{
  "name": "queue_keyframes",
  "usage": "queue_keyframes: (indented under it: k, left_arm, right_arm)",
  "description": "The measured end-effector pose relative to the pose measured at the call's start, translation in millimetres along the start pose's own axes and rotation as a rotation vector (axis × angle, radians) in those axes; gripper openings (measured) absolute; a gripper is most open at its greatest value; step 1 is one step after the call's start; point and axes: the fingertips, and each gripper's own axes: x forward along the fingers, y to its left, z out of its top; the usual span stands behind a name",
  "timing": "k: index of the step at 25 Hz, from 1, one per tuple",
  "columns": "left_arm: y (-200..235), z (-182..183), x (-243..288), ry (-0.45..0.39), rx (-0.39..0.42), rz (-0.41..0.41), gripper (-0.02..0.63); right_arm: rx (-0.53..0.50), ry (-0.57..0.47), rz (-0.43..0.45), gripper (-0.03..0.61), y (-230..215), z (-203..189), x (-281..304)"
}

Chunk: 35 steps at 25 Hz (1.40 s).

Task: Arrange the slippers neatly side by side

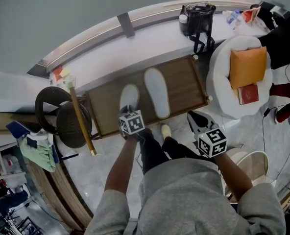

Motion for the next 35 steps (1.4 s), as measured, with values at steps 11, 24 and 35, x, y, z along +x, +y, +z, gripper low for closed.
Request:
queue_keyframes:
  k: [11, 24, 35]
  left_arm:
    - [-33, 27, 14, 0.032, -0.352, -0.089, 0.049]
    - [-64, 51, 24, -0.027, -0.367, -0.247, 0.07]
    - [-79, 59, -14, -0.113, -0.245, -0.36, 0.242]
  right_arm:
    - [0.036, -0.004, -0.056, 0.037, -24, -9, -18]
    - [0.06, -0.007, -0.087, 0.037, -41, -12, -27]
    - [0.02, -0.059, -0.066, 0.037, -49, 13, -29]
